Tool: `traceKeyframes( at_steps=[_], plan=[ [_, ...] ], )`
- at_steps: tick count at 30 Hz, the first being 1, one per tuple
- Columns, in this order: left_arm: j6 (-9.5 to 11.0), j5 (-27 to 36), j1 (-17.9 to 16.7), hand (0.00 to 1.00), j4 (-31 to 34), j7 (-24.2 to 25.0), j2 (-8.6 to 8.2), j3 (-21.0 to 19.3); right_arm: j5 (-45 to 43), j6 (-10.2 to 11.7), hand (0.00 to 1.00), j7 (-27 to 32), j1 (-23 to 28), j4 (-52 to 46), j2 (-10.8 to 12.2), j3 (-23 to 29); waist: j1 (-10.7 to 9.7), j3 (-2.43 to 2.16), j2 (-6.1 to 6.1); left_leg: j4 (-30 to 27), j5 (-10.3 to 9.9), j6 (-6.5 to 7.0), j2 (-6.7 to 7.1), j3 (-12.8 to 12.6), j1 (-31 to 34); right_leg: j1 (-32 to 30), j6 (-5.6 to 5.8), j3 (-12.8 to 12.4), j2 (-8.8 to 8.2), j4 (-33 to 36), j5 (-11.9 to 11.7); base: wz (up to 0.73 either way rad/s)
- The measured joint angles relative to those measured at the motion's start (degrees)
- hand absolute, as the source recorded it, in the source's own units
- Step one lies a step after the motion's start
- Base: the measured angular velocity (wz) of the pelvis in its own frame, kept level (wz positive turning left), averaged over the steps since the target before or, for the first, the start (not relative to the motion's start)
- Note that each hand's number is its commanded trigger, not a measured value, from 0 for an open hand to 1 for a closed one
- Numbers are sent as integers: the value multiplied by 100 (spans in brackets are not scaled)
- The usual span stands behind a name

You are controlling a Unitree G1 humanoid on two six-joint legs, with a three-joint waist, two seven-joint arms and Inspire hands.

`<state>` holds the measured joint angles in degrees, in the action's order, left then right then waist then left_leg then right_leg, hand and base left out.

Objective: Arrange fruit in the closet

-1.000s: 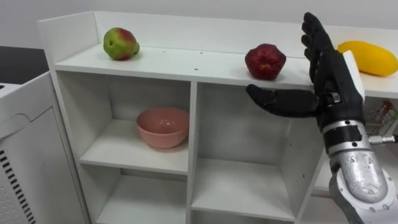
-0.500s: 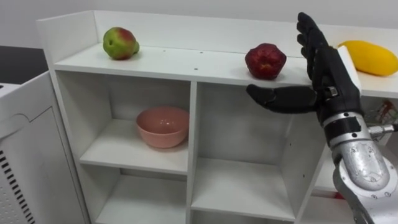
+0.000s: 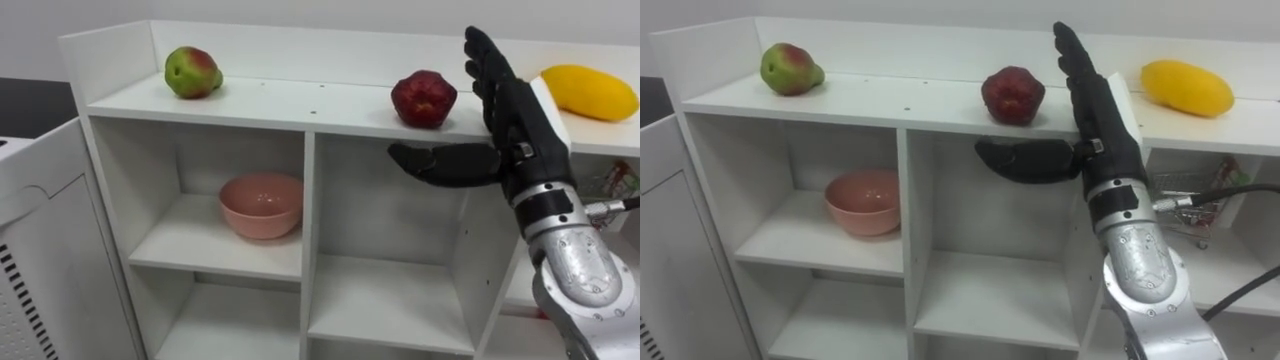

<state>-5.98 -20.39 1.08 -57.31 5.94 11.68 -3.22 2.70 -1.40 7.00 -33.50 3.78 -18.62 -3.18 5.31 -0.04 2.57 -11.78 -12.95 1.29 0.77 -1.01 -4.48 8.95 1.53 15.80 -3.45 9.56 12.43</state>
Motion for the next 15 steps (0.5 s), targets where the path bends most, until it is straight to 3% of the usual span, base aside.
traceKeyframes(
  at_steps=[1, 3, 15],
  plan=[
    [0, 0, 2, 0, 0, 2, 0, 0, 1, -1, 66, -32, 0, 0, 0, 0, 0, 0, -1, 0, 0, 0, 0, 0, -4, 4, 0, -1, 0, 0, 0, 0],
    [-5, 1, 9, 0, 0, 25, 0, 2, 4, -2, 98, -78, -5, 0, 1, -5, 0, 0, -1, 0, 0, 0, 4, 0, -6, 8, 0, -2, 0, 0, 0, 0],
    [-241, 5, 60, 0, 1, 76, 0, 9, 53, -75, 100, -217, -220, 5, -17, -5, -13, -16, -78, -1, 0, 0, 9, 24, -5, 20, 0, 1, 5, 1, 0, 1]
  ],
)
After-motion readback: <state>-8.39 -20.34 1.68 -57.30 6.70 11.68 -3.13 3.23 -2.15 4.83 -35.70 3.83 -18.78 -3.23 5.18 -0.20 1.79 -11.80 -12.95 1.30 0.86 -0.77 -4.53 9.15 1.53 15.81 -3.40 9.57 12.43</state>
